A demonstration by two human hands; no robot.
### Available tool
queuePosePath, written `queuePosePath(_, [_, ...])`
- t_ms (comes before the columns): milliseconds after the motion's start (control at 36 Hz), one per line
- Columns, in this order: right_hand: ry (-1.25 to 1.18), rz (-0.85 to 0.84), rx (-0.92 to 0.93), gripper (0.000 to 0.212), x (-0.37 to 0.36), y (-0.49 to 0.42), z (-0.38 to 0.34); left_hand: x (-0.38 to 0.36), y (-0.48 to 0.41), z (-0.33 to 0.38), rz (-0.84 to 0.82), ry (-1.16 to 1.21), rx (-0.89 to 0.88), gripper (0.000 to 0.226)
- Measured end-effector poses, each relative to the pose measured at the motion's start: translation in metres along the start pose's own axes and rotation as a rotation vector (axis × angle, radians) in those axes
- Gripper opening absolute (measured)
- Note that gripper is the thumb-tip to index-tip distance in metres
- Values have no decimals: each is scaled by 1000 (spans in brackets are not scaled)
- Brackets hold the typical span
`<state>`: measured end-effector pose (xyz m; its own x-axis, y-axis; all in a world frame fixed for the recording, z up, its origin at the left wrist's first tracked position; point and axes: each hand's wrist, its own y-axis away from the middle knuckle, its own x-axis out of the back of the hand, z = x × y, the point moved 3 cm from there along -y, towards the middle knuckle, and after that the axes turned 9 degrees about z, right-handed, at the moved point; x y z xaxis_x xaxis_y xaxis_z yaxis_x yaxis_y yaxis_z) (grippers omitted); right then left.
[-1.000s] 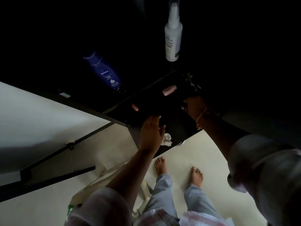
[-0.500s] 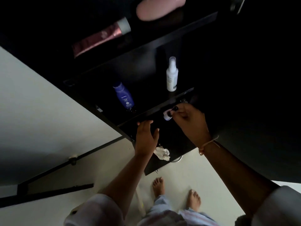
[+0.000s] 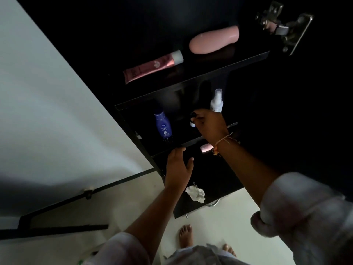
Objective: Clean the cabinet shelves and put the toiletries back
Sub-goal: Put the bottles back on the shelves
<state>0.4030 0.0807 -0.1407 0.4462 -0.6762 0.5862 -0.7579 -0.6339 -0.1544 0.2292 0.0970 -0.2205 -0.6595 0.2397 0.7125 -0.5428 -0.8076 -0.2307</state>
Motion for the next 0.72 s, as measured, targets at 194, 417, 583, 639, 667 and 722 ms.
queuePosePath(194, [14, -9, -9, 21, -5, -8, -1, -1, -2, -3, 1, -3, -15, 43])
queuePosePath(417, [152, 9, 9, 28, -4, -8, -2, -2, -3, -2, 11, 24, -29, 42])
queuePosePath(583, [87, 160, -2, 17, 12, 11, -1, 0, -4, 1, 26, 59, -22, 37])
queuePosePath(639, [126, 185, 20, 10, 15, 21, 3, 1, -4, 2, 28, 74, -21, 34])
queuePosePath(667, [149, 187, 20, 8, 16, 25, 8, 2, -3, 2, 31, 86, -20, 32])
queuePosePath(722, [179, 171, 9, 11, 17, 35, 16, 4, -4, 1, 34, 119, -6, 25])
